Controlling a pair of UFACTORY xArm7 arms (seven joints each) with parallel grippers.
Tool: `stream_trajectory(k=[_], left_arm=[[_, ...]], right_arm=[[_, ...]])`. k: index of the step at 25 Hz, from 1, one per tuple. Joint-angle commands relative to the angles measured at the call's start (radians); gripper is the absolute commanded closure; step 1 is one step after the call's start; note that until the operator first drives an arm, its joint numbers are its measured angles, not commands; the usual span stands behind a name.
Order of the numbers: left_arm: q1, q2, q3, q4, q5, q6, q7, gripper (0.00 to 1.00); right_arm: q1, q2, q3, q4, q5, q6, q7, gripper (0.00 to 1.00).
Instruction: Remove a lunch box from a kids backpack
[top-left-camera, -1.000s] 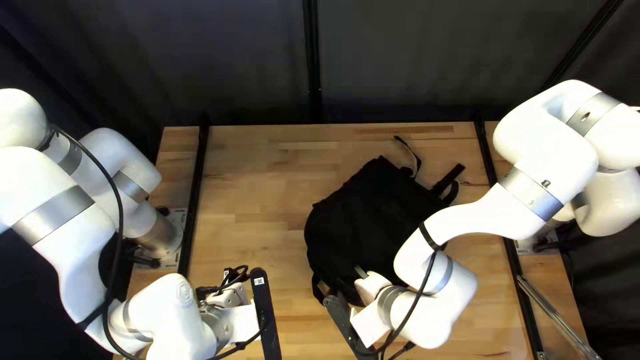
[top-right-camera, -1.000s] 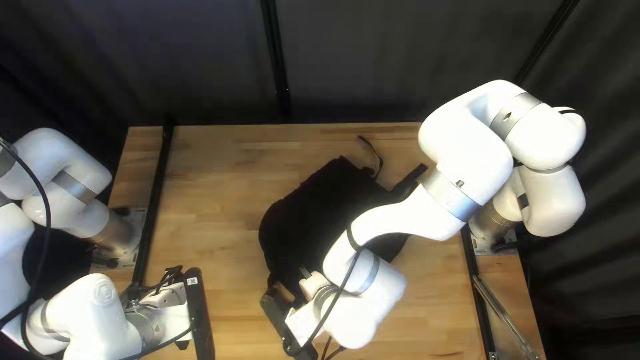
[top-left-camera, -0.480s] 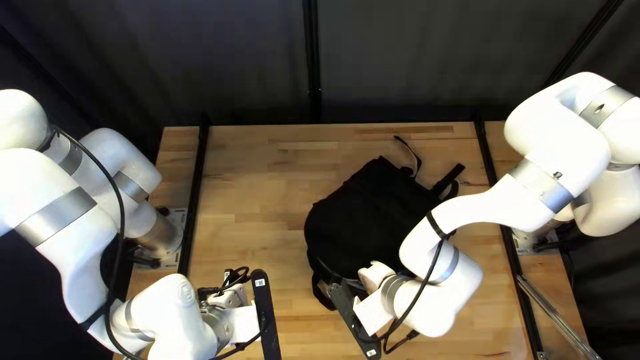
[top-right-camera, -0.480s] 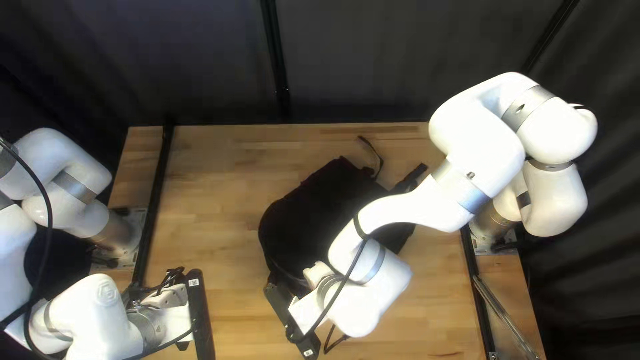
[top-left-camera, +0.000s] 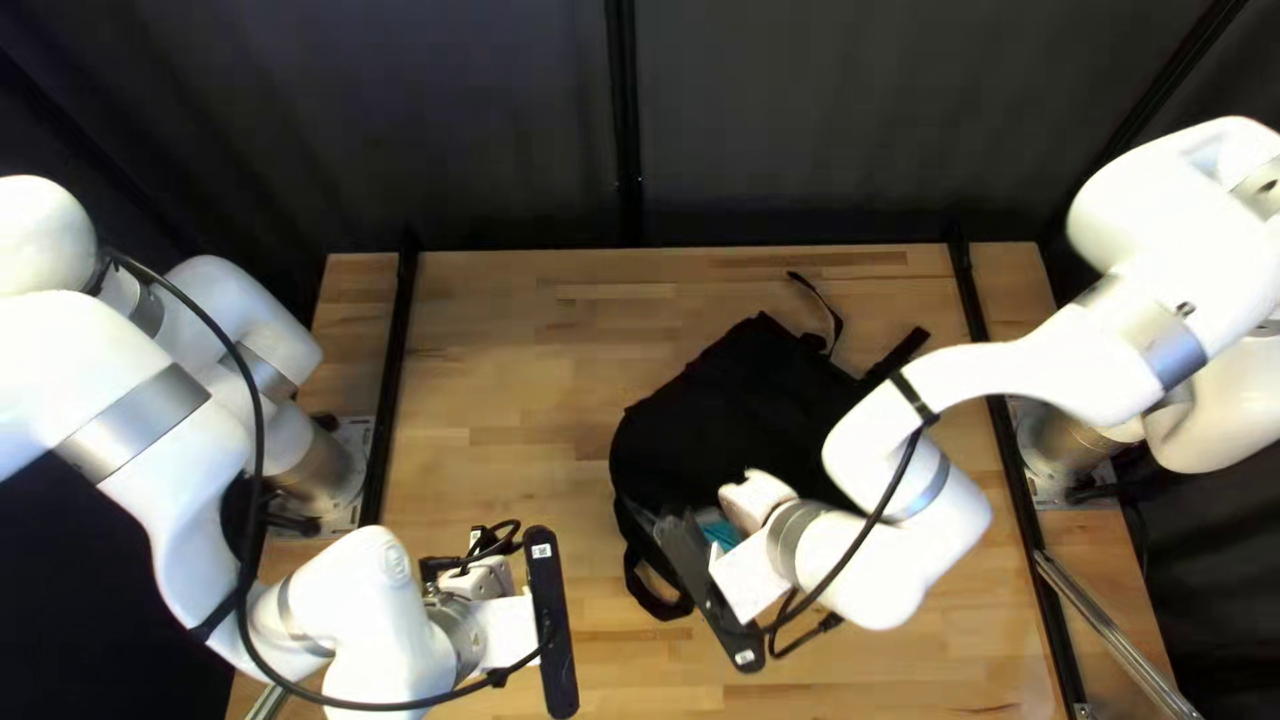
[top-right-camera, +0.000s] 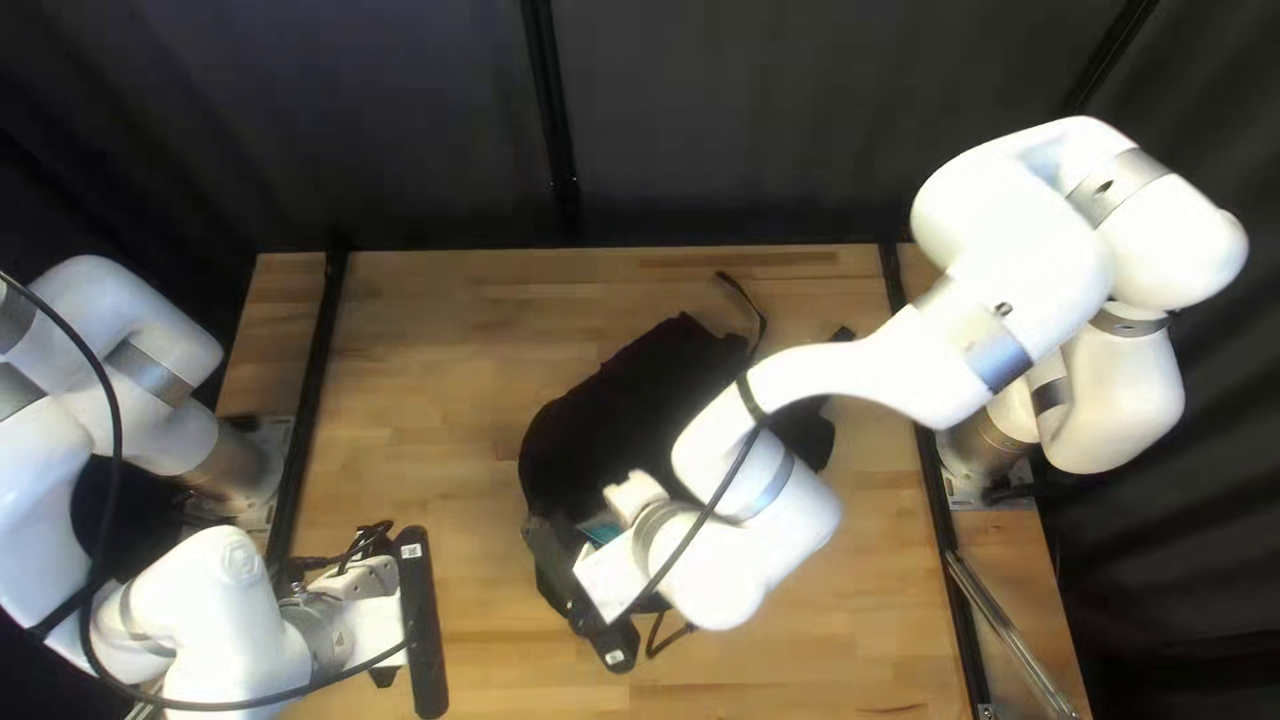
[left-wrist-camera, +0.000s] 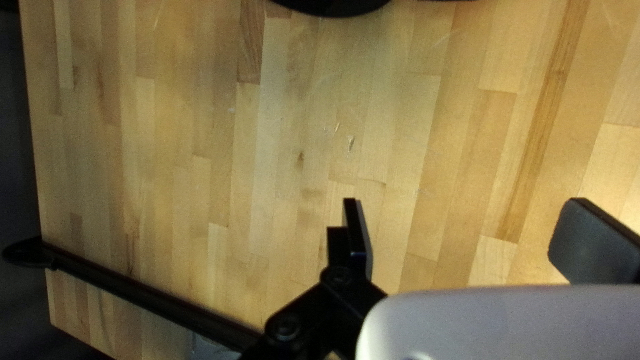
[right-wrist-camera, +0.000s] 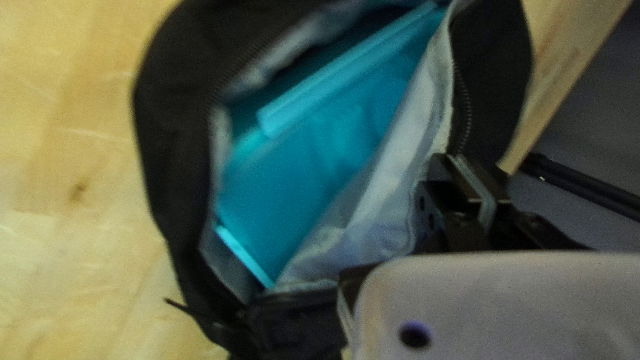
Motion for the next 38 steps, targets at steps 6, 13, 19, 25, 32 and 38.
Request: stream_trajectory(k=[6, 13, 19, 25, 32, 38], left_arm=[[0.026, 0.032, 0.030, 0.010, 0.039, -0.071, 0.054, 0.00], [0.042, 0.038, 0.044, -0.012, 0.100, -0.156, 0.049, 0.00], [0.071, 0.041, 0.068, -0.022, 0.195, -0.213, 0.055, 0.00], [0.119, 0.032, 0.101, -0.062, 0.410, -0.301, -0.005, 0.00], [0.139, 0.039, 0.091, -0.091, 0.726, -0.295, -0.196, 0.00], [0.125, 0.115, 0.071, -0.061, 0.869, -0.183, -0.333, 0.00]], right_arm=[[-0.054, -0.183, -0.051, -0.163, 0.057, -0.091, -0.045, 1.00], [-0.067, -0.211, -0.065, -0.232, 0.052, -0.131, 0.014, 1.00], [-0.071, -0.231, -0.072, -0.239, 0.060, -0.122, 0.012, 1.00], [-0.077, -0.245, -0.081, -0.258, 0.063, -0.133, 0.010, 1.00], [-0.071, -0.268, -0.079, -0.276, 0.068, -0.137, 0.011, 1.00], [-0.068, -0.284, -0.078, -0.293, 0.068, -0.148, 0.012, 1.00]])
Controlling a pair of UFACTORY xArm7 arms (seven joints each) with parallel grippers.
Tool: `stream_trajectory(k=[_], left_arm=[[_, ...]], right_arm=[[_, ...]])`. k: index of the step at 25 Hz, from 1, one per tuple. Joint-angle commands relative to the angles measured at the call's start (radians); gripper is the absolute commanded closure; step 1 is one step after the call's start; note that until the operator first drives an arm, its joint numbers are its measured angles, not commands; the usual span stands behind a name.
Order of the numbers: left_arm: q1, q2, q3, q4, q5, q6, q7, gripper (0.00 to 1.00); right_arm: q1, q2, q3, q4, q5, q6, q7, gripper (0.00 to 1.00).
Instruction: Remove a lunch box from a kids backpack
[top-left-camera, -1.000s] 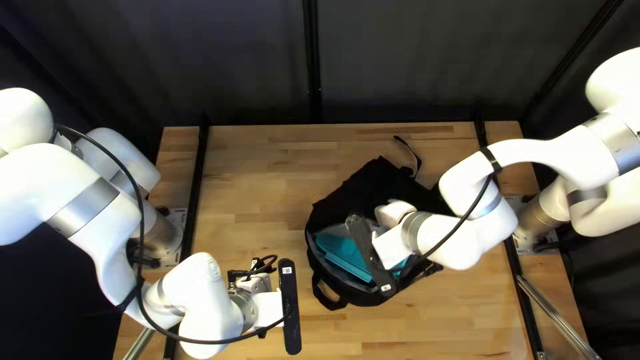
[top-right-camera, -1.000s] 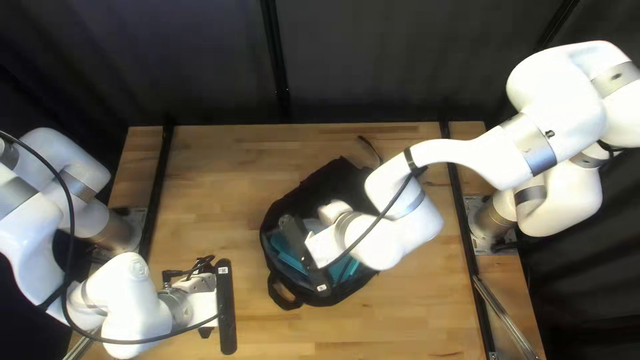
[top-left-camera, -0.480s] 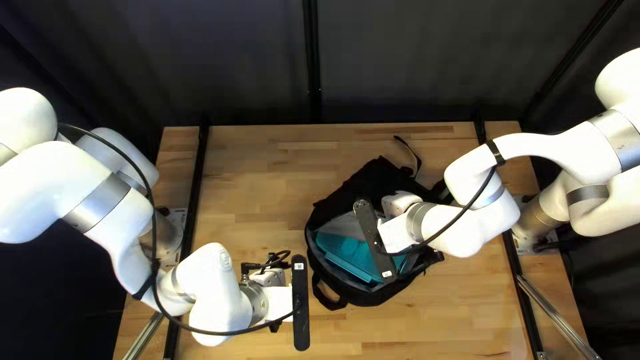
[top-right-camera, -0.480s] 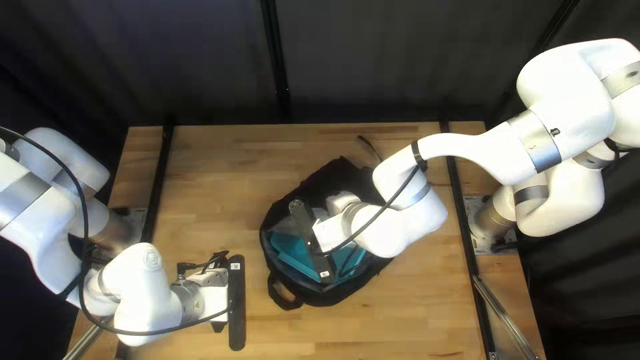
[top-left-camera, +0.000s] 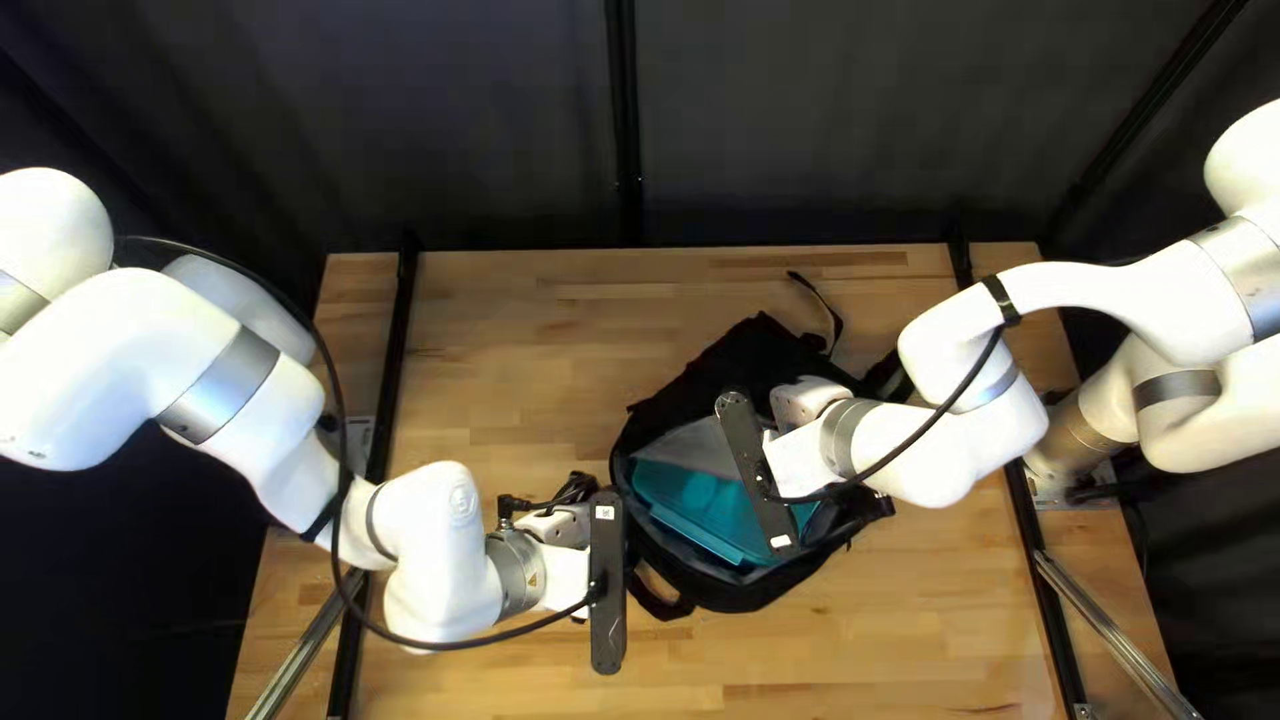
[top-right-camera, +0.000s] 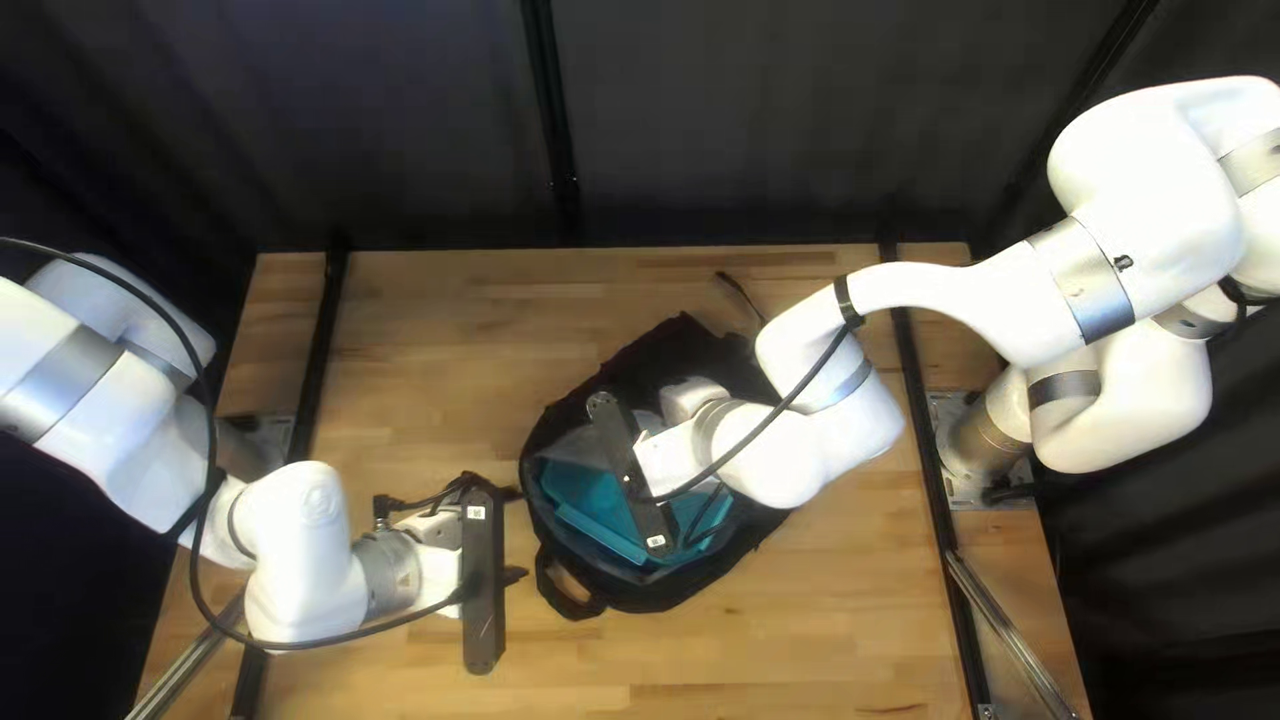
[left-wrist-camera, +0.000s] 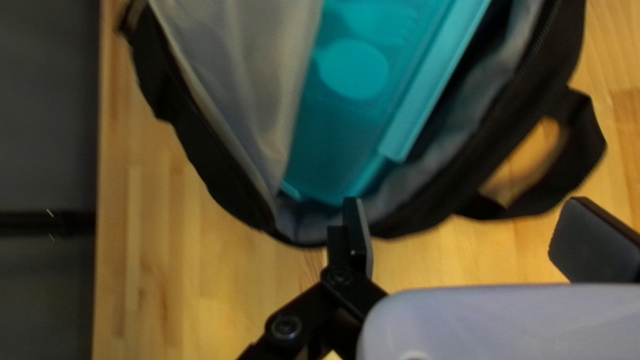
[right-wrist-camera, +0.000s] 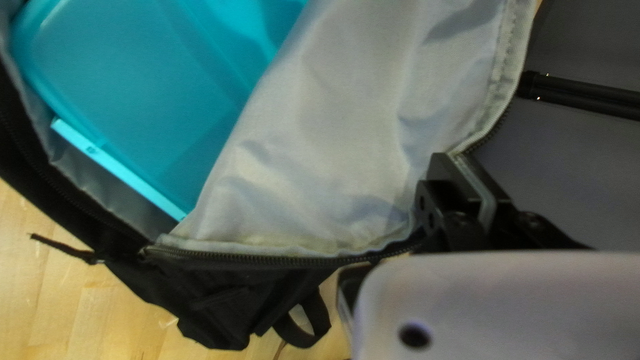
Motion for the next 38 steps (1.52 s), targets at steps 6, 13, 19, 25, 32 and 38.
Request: stream_trajectory(k=[6, 13, 19, 25, 32, 38], left_arm=[[-0.001, 0.113, -0.001, 0.060, 0.126, 0.099, -0.095, 0.00], [0.024, 0.140, 0.024, 0.092, 0.158, 0.081, -0.071, 0.00], [0.043, 0.151, 0.043, 0.092, 0.191, 0.051, -0.084, 0.00], [0.041, 0.189, 0.041, 0.122, 0.190, 0.048, -0.093, 0.00], [0.023, 0.247, 0.023, 0.167, 0.151, 0.062, -0.090, 0.00], [0.017, 0.273, 0.017, 0.180, 0.129, 0.067, -0.090, 0.00]], right_arm=[[0.001, -0.006, 0.000, -0.014, -0.005, -0.018, 0.000, 1.00], [0.001, 0.001, -0.001, -0.018, -0.011, -0.029, 0.002, 1.00], [0.001, 0.001, 0.000, -0.022, -0.015, -0.035, 0.002, 1.00], [0.000, 0.002, 0.000, -0.024, -0.018, -0.040, 0.004, 1.00], [0.000, 0.004, 0.000, -0.024, -0.019, -0.041, 0.008, 1.00], [0.002, -0.001, 0.002, -0.022, -0.018, -0.036, 0.007, 1.00]])
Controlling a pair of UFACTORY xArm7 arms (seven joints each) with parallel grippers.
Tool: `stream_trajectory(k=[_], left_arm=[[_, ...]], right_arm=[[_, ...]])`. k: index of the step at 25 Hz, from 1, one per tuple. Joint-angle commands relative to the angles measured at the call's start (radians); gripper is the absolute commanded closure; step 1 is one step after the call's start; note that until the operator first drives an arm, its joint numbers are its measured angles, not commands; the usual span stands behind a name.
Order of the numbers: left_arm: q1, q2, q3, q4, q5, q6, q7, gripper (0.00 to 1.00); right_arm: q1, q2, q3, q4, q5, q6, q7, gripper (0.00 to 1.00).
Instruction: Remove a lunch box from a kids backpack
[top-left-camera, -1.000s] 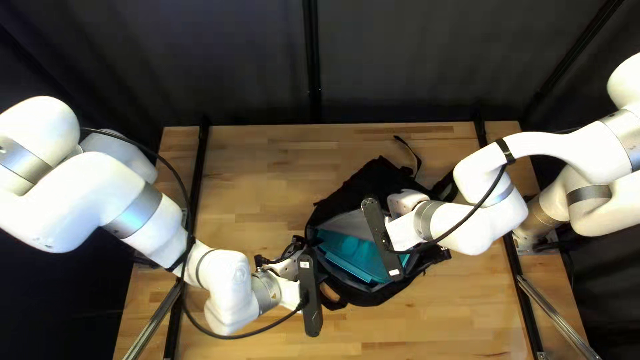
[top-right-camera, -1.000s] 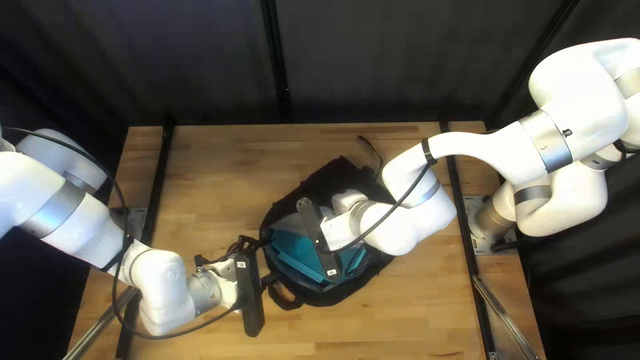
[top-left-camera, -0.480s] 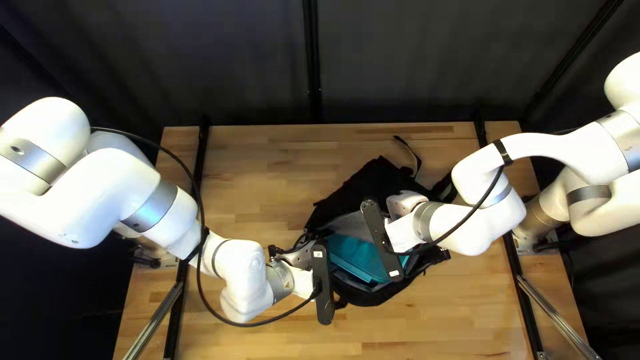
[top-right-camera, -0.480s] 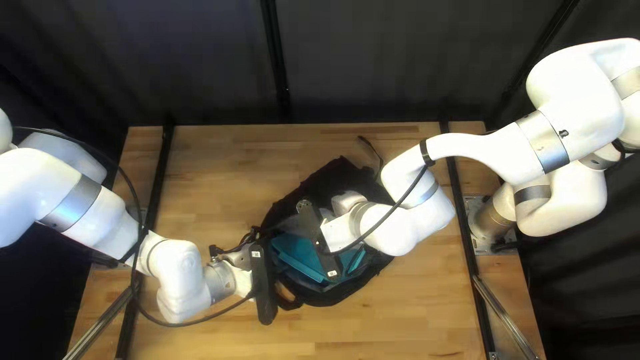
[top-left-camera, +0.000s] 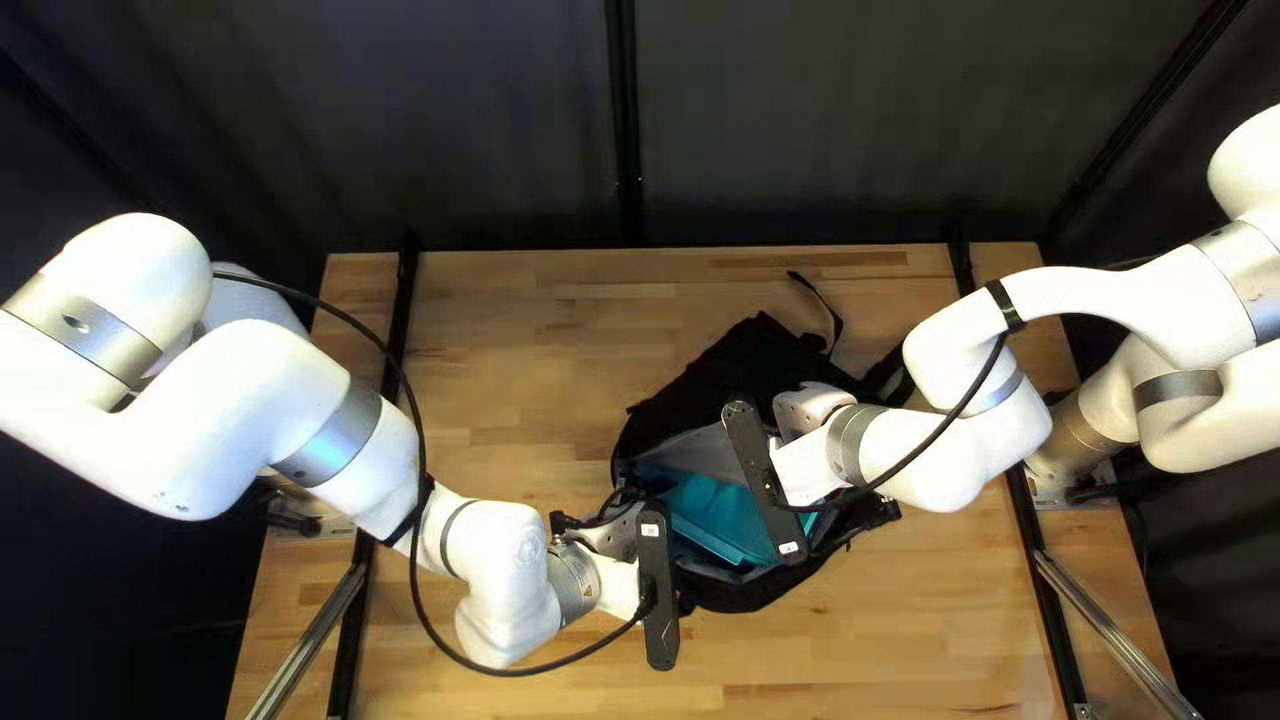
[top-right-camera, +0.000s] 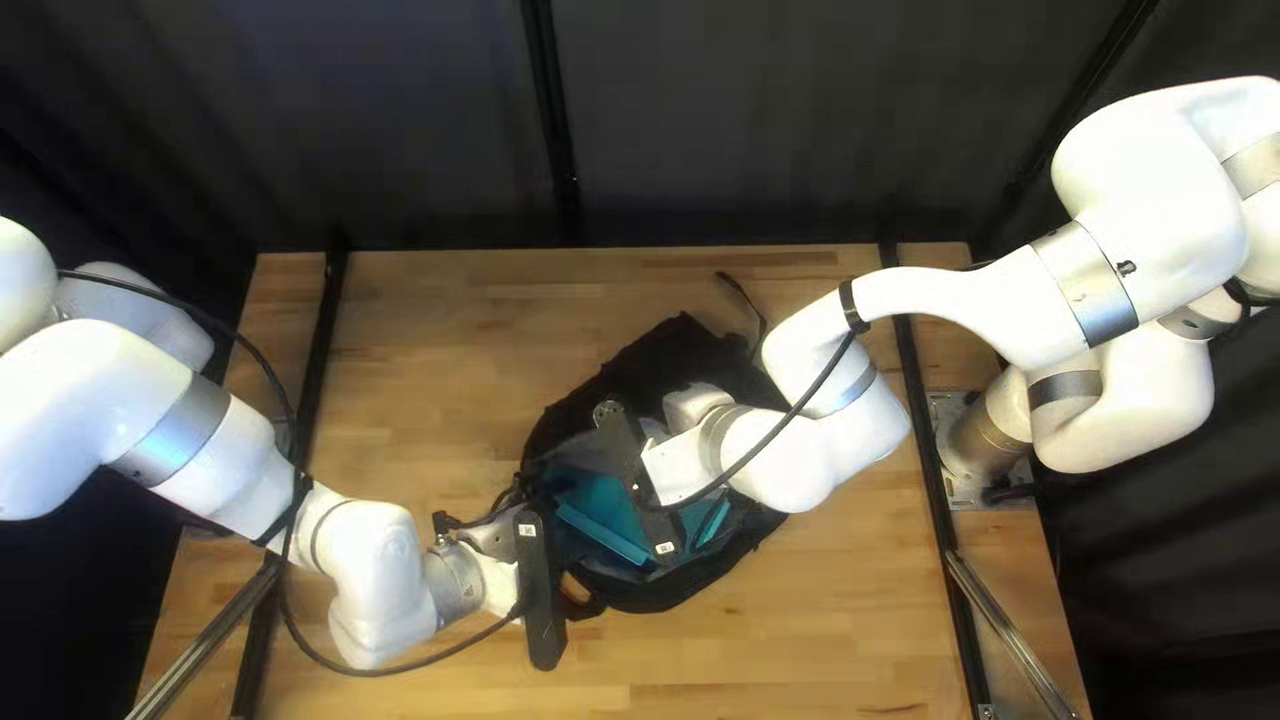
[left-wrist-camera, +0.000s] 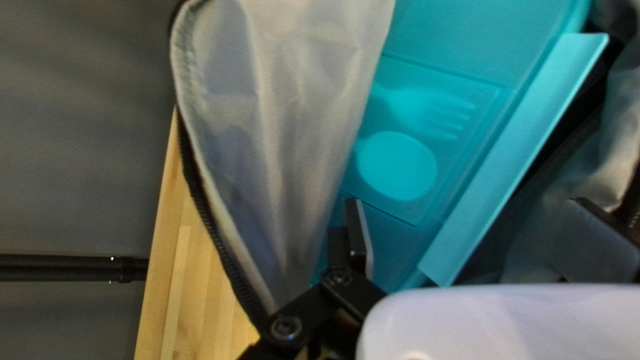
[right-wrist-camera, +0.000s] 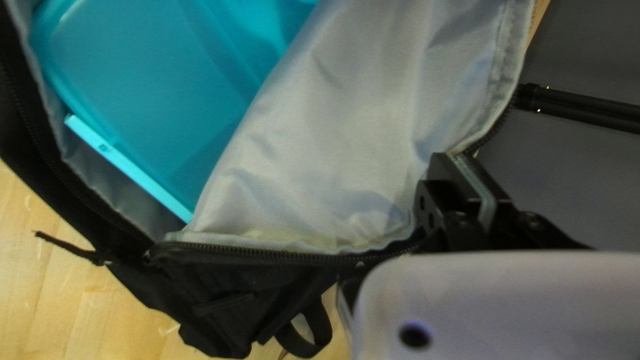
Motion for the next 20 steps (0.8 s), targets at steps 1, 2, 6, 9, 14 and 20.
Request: stream_trajectory(k=[1, 2, 6, 9, 14, 20], left_arm=[[-0.002, 0.012, -0.003, 0.008, -0.013, 0.003, 0.005, 0.00], [-0.001, 0.007, -0.002, 0.006, -0.019, 0.003, 0.012, 0.00], [0.006, 0.022, 0.003, 0.024, -0.021, -0.004, 0.025, 0.00], [0.010, 0.047, 0.007, 0.040, -0.017, -0.011, 0.021, 0.00], [0.011, 0.090, 0.007, 0.062, -0.023, -0.014, 0.007, 0.00], [0.001, 0.100, -0.003, 0.060, -0.051, 0.004, 0.003, 0.00]], right_arm=[[0.000, -0.001, 0.000, 0.002, 0.000, 0.003, -0.001, 1.00], [0.000, 0.001, 0.001, 0.005, -0.001, 0.004, 0.000, 1.00], [0.000, 0.004, 0.002, 0.007, -0.003, 0.004, 0.001, 1.00], [0.000, 0.005, 0.002, 0.008, -0.004, 0.004, 0.001, 1.00], [0.000, 0.010, 0.002, 0.011, -0.005, 0.001, 0.002, 1.00], [0.000, 0.010, 0.003, 0.015, -0.004, 0.004, 0.001, 1.00]])
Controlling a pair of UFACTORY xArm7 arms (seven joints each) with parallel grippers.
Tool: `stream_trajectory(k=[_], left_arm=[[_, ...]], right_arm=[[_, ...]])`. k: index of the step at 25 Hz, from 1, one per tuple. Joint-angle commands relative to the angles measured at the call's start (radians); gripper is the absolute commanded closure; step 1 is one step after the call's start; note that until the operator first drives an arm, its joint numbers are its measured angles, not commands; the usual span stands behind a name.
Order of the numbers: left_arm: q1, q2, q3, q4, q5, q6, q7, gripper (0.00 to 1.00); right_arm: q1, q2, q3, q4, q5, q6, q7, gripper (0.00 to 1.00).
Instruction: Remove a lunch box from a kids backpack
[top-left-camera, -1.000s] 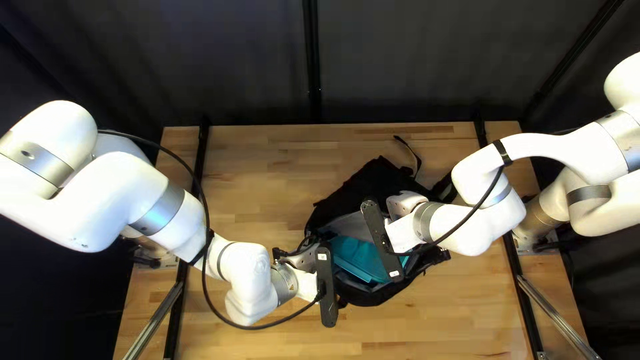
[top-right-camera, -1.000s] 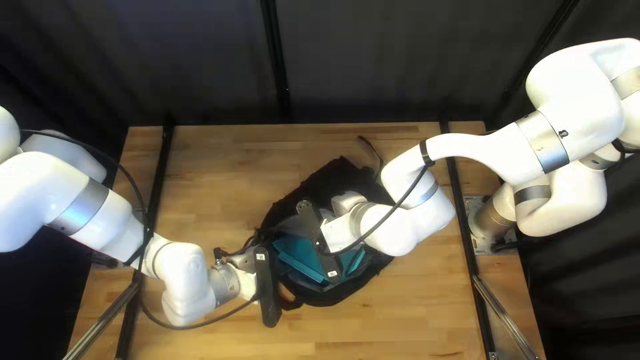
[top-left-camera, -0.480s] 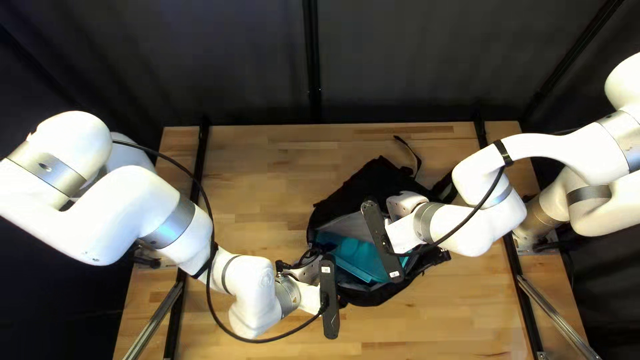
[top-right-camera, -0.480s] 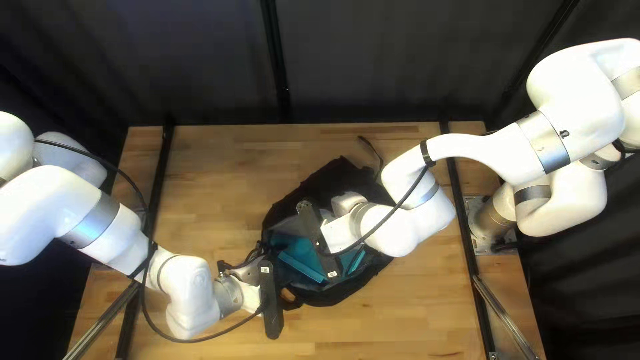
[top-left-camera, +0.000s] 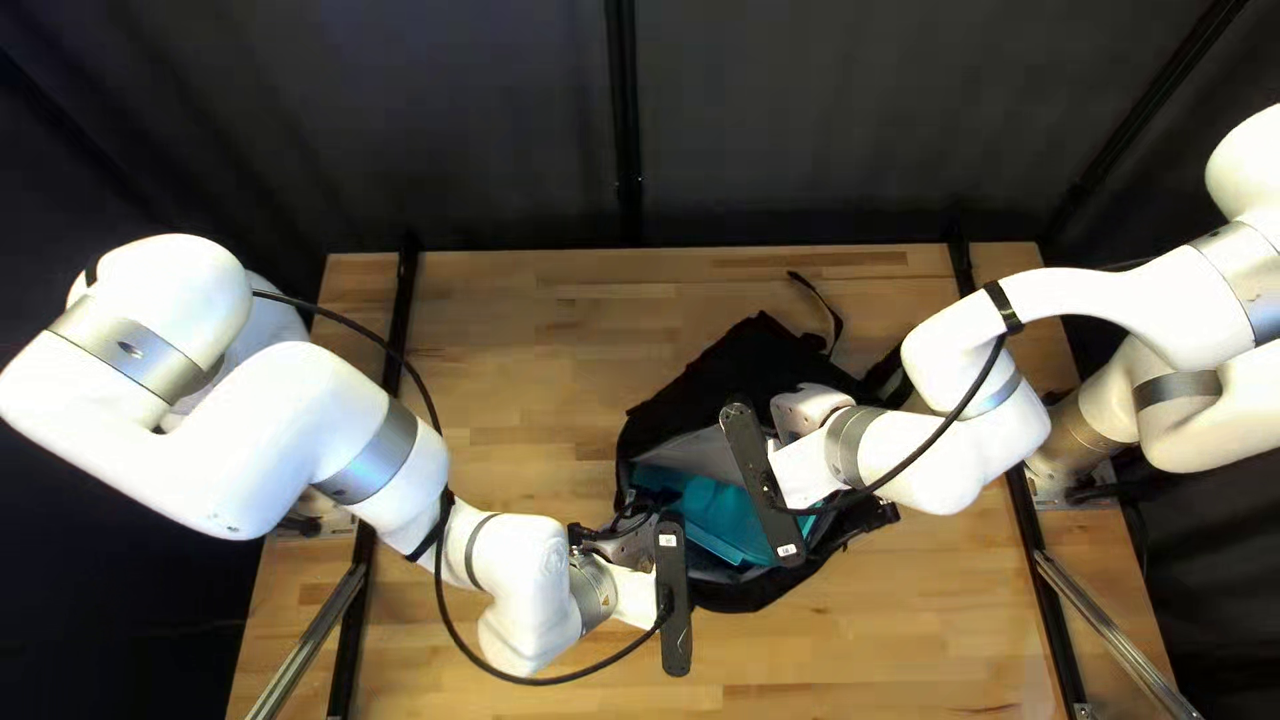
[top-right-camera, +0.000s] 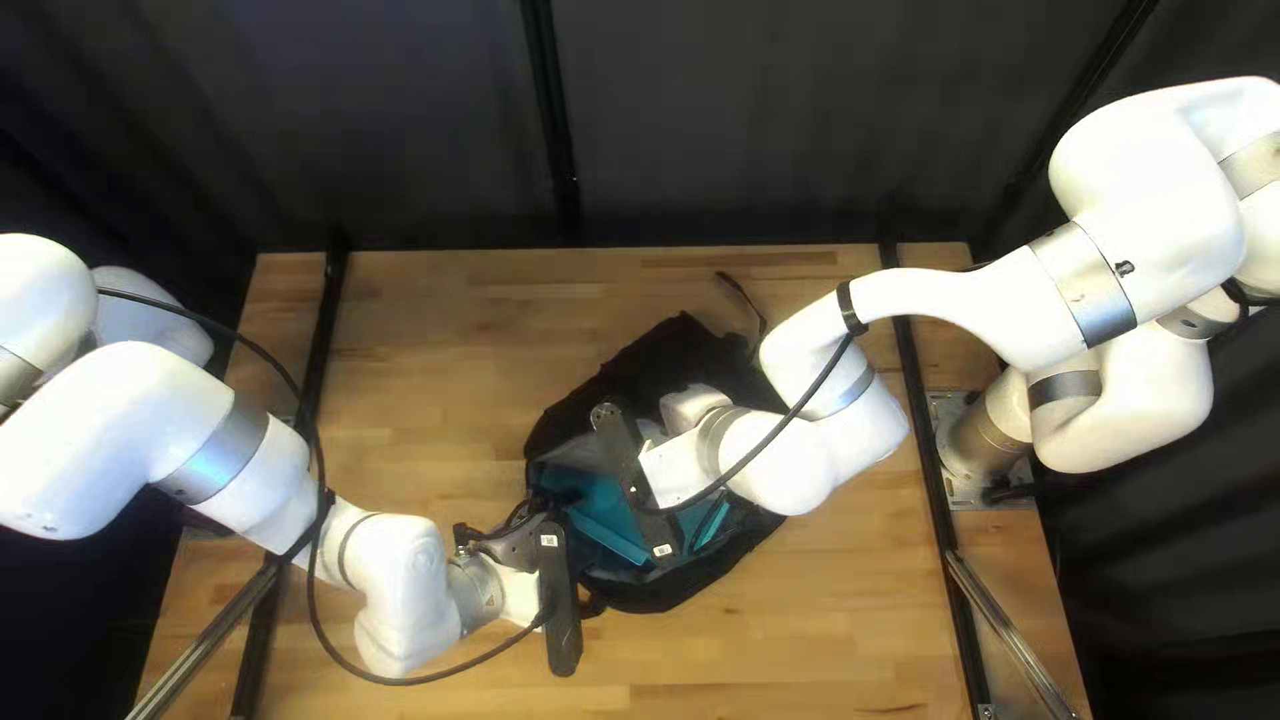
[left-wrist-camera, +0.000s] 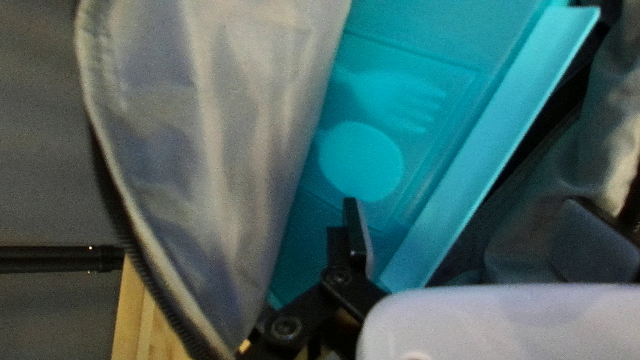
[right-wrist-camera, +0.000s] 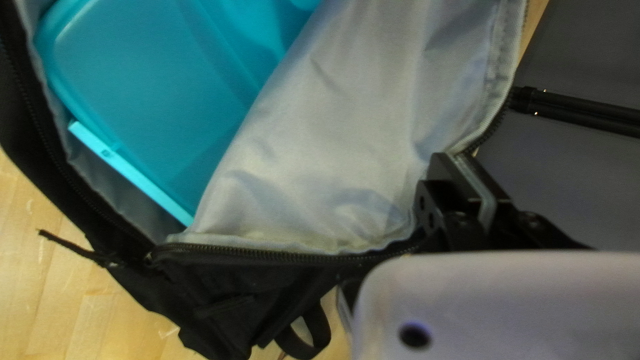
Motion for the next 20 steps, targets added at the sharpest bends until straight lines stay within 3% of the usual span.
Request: stream_trajectory(k=[1, 8, 20], left_arm=[[-0.011, 0.009, -0.009, -0.001, -0.019, 0.018, -0.007, 0.00], [-0.041, -0.018, -0.033, -0.021, -0.071, 0.082, 0.003, 0.00], [-0.010, -0.050, -0.012, 0.009, -0.084, 0.080, 0.127, 0.00]], right_arm=[[0.000, 0.002, 0.000, 0.003, 0.001, 0.002, 0.000, 1.00], [0.000, 0.008, 0.001, 0.006, -0.001, 0.001, -0.001, 1.00], [-0.002, 0.026, 0.001, 0.016, -0.010, -0.005, 0.001, 1.00]])
